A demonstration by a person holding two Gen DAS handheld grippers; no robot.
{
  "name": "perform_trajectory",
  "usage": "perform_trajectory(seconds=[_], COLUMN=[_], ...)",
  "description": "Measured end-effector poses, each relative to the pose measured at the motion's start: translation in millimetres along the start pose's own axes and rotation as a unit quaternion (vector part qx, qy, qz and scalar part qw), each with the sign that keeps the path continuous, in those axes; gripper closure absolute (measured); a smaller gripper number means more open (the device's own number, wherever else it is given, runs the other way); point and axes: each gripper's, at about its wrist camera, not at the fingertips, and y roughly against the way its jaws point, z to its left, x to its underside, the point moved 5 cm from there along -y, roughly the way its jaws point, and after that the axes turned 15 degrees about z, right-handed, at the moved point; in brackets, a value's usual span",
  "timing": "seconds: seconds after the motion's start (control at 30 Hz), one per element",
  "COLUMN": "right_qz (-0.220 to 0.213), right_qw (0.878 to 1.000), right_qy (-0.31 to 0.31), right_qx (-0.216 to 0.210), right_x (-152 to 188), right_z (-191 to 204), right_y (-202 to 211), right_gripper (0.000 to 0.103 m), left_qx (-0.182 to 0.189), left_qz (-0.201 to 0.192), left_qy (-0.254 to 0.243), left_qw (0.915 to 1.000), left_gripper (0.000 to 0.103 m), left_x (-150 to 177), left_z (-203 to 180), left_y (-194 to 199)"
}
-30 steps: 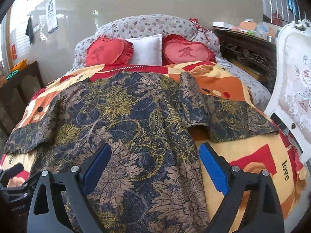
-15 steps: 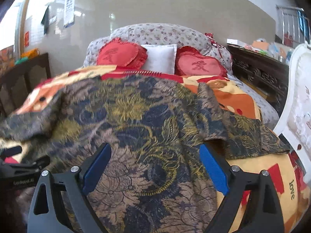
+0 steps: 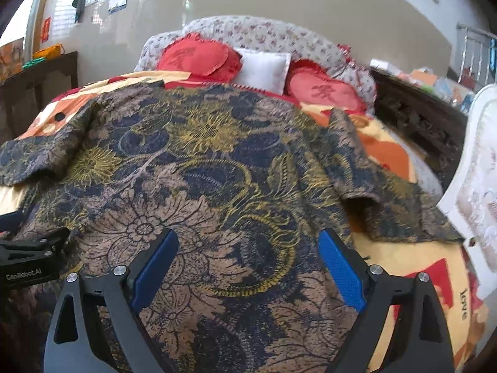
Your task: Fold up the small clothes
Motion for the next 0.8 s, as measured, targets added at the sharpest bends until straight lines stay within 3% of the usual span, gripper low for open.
perform_trajectory(seconds=[0.27,0.57,0.8], right_qz=[0.009,0.005,0.05], right_qw=[0.999,0.999,0.994], right_qy=[-0.049,-0.043,-0.097], right_qx=[-0.012,-0.01,-0.033], right_x=[2,2,15], right_z=[-20,-32,-62], right_y=[-2,8,-17], right_gripper=[0.025,0.027,0.027], left_qx=[0.007,0.007,0.008], left_qz=[-0.001,-0.002,-0.002], left_qy=[0.003,0.002,0.003], left_qw=[1.0,1.0,1.0], left_gripper=[0.0,0.0,0.0], left_x=[1,1,1], left_z=[1,0,0], left_y=[1,1,0])
